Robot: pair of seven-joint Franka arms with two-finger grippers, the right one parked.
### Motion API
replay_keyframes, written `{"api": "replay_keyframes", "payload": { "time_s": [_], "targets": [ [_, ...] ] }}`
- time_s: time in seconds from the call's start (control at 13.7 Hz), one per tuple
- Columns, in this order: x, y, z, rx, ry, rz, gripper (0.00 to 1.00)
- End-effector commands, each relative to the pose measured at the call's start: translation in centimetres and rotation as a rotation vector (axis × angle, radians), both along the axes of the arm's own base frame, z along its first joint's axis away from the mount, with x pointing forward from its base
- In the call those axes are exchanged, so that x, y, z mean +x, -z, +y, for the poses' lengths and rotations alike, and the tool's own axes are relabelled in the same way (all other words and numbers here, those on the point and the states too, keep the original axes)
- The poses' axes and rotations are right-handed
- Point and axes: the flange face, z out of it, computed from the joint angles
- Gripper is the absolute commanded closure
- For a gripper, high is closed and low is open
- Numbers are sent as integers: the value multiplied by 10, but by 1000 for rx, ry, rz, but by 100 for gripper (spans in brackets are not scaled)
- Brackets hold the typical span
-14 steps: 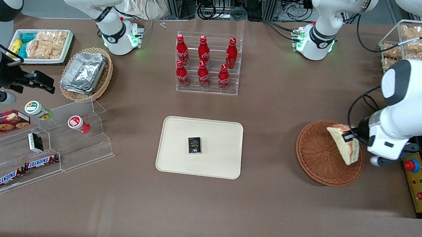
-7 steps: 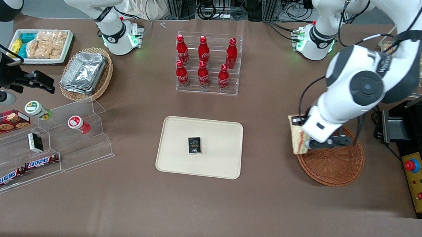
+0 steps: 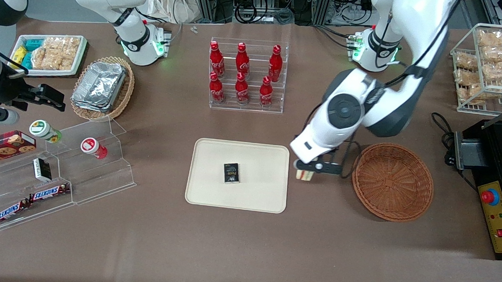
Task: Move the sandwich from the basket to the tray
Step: 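Lift the sandwich and carry it toward the cream tray, then lower the sandwich onto the tray beside the black packet and release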
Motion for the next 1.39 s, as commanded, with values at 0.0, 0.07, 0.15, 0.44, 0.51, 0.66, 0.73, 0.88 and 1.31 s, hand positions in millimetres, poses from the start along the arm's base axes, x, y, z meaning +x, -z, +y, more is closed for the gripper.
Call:
{"api": "replay_keyframes", "payload": {
  "time_s": [0.0,0.07,0.15,0.44,0.51,0.66,0.73,0.88,1.31],
  "targets": [
    [20,29,-26,-9,-28,11,100],
    [23,33,-34,-28,-29,2,100],
    [23,36,-47,-49,-32,-17,100],
    [42,75,-57,-102,-128,-50,100],
    [45,85,-57,-93,-129,-49,100],
    [48,97,-57,-86,-129,-46,97],
    [48,102,-56,-83,-129,-39,93],
    [47,105,-56,-81,-129,-35,66],
    [53,57,-25,-12,-208,-6,0]
  ]
}}
